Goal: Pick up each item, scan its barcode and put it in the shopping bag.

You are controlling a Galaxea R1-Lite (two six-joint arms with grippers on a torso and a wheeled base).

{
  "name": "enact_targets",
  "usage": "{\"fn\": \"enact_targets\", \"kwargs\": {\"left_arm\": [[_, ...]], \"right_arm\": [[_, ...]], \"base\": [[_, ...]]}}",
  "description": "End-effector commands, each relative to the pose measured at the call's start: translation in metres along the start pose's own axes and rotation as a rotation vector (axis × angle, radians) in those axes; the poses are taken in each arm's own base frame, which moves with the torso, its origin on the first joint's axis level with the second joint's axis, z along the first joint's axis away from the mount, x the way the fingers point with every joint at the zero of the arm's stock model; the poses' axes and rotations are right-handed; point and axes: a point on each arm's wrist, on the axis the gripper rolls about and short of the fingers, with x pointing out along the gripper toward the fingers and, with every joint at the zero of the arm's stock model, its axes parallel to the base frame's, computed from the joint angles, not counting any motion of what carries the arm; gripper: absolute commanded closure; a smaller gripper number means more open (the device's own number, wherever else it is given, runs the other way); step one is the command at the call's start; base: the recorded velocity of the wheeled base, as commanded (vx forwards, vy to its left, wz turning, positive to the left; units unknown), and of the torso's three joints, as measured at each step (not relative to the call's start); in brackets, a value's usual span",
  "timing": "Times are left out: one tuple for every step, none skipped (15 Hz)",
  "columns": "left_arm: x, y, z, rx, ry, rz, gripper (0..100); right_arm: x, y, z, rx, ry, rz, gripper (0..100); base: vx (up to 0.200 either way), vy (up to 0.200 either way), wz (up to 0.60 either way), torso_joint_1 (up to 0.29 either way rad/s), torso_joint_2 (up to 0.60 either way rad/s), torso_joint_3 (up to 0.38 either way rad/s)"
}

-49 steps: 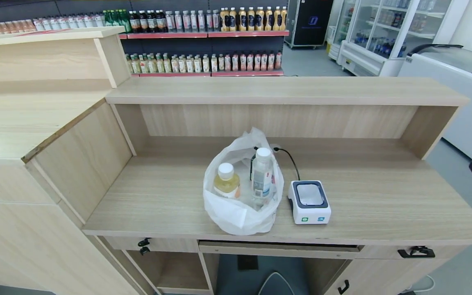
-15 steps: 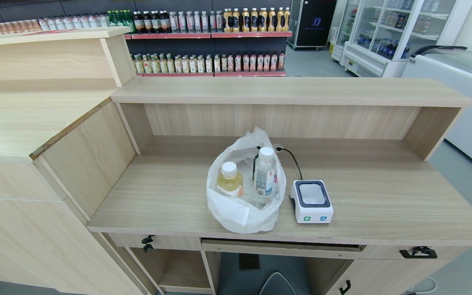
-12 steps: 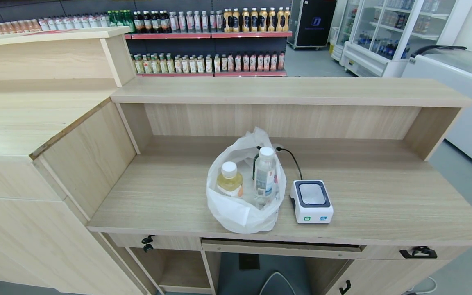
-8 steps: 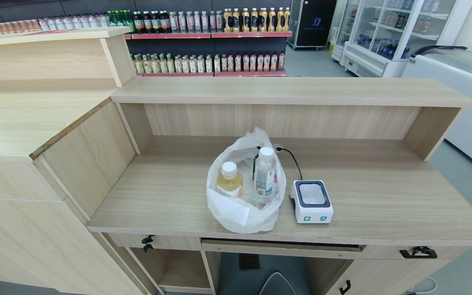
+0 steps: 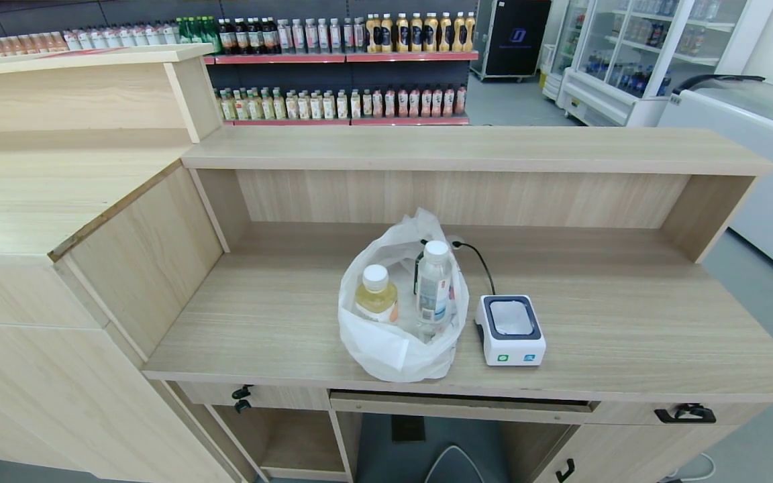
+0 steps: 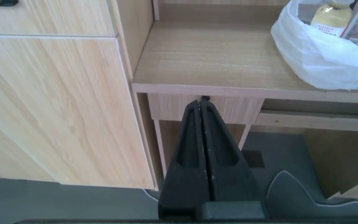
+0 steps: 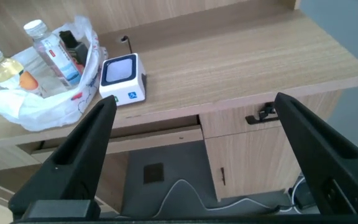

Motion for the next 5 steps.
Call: {"fn": "enact_targets", "kwargs": {"left_arm": [[0.0000,0.0000,0.0000,0.001,0.000,0.000,100],[0.0000,0.0000,0.0000,-0.001,0.000,0.000,100],[0.0000,0.0000,0.0000,-0.001,0.000,0.000,100],[0.0000,0.0000,0.0000,0.001,0.000,0.000,100],[0.0000,0.0000,0.0000,0.001,0.000,0.000,100]], "right_arm": [[0.0003,0.0000,0.0000,0.000,0.004,-0.002,0],[0.0003,0.0000,0.0000,0.000,0.004,-0.002,0],[0.0003,0.0000,0.0001,0.000,0.003,-0.001,0],[0.0003,0.0000,0.0001,0.000,0.003,-0.001,0],[0.0002,-0.0001,0.0000,0.000,0.003,-0.001,0]], "base": [[0.000,0.000,0.00,0.000,0.00,0.000],[0.000,0.000,0.00,0.000,0.00,0.000],[0.000,0.000,0.00,0.000,0.00,0.000],[0.000,0.000,0.00,0.000,0.00,0.000],[0.000,0.000,0.00,0.000,0.00,0.000]]}}
